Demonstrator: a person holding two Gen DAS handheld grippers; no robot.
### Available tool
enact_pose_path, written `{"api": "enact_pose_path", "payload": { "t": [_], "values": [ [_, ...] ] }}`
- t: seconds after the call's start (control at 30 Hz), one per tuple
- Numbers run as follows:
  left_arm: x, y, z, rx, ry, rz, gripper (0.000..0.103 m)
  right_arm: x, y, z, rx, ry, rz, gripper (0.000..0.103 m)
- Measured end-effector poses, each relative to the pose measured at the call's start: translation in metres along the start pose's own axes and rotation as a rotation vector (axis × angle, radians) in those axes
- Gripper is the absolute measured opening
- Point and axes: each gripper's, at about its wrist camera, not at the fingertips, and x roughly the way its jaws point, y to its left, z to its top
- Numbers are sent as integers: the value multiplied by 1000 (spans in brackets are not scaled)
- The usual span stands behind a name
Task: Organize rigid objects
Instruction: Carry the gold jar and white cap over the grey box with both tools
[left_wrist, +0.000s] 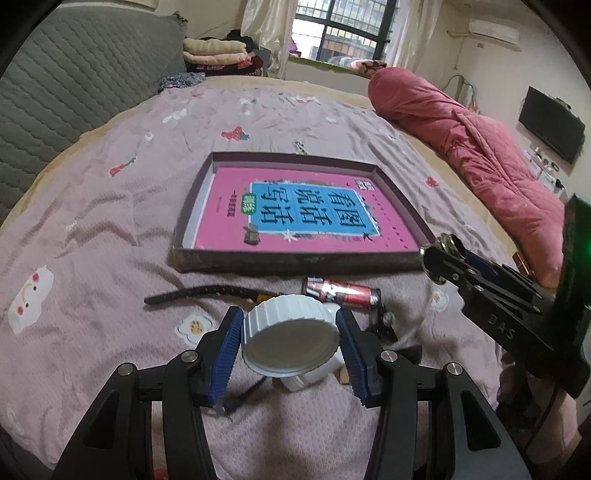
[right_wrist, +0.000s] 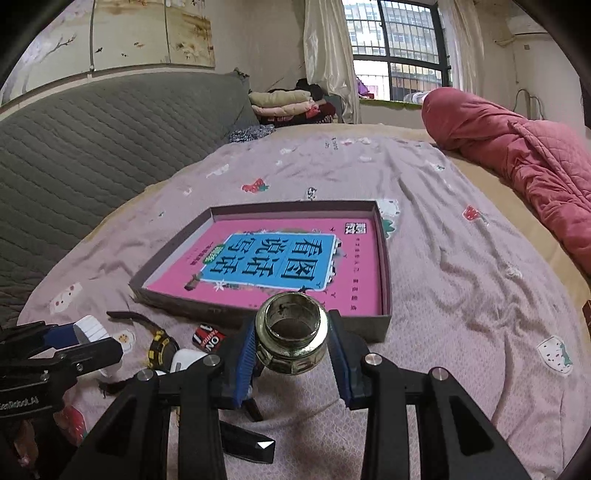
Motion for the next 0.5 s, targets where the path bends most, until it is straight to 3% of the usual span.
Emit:
{"api": "enact_pose_path", "payload": {
  "t": [0.5],
  "values": [
    [16,8,28,-26,-30,23,53,3,0,13,-4,-48,-12,37]
  ]
}}
